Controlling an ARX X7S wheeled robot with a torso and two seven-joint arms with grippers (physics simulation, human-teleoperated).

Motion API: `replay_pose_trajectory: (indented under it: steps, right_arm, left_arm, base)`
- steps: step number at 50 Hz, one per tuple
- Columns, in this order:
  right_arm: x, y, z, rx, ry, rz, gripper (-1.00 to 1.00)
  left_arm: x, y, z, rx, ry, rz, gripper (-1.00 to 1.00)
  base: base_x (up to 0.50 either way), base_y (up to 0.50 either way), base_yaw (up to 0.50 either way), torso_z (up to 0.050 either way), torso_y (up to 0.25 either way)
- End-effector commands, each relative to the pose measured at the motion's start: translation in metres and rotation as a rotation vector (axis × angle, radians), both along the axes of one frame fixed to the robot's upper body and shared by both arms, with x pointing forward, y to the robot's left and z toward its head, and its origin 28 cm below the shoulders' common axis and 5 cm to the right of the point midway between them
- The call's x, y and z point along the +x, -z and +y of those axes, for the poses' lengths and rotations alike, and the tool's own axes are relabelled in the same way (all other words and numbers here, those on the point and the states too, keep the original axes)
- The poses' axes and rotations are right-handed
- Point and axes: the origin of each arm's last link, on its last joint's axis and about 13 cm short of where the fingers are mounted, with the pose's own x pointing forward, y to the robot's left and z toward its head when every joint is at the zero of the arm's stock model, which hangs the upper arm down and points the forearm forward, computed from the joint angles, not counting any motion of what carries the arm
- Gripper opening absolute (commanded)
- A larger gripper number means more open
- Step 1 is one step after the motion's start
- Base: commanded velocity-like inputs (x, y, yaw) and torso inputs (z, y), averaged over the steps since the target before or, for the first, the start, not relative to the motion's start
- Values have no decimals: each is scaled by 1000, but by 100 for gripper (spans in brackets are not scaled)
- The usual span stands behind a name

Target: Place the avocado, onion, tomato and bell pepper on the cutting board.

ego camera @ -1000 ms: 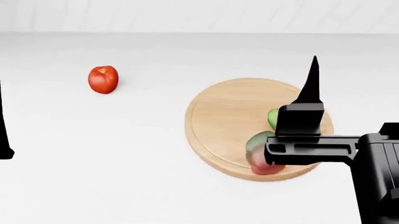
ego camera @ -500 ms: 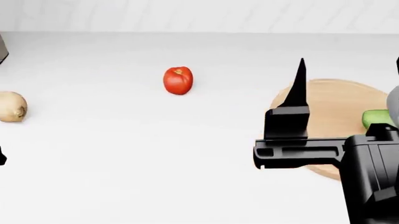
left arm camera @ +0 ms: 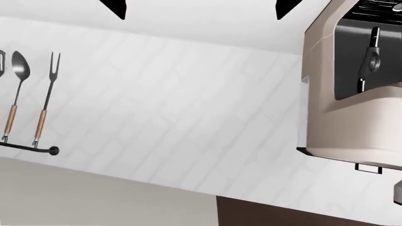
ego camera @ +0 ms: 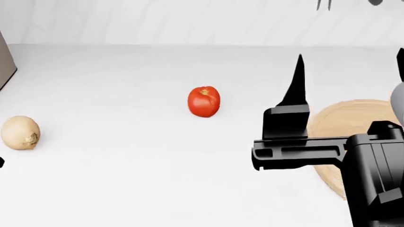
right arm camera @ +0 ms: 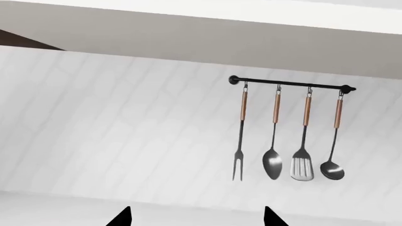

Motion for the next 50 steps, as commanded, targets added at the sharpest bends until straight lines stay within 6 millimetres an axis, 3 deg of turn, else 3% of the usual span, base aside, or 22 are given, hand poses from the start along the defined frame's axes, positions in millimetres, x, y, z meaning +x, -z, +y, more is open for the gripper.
replay_pose_trajectory:
  steps: [1, 19, 26, 35, 50]
  right_arm:
    - [0, -6, -1, -9, -3, -14, 100]
    - [-2, -9, 1, -41, -34, -3, 100]
    - [0, -22, 14, -1, -258, 108, 100]
    - [32, -32, 37, -71, -396, 250, 100]
    - [79, -9, 55, -116, -460, 345, 100]
  left_arm:
    - [1, 0, -1, -1, 1, -3, 100]
    - [-1, -1, -3, -7, 6, -7, 100]
    - [-2, -1, -4, -8, 5, -7, 100]
    - [0, -2, -3, -7, 9, -10, 100]
    - [-1, -3, -1, -9, 10, -12, 100]
  base:
    - [500, 0, 0, 0, 0]
    - [500, 0, 0, 0, 1]
    - [29, 2, 0, 0, 2]
    - [0, 0, 0, 0, 0]
    - [0, 0, 0, 0, 0]
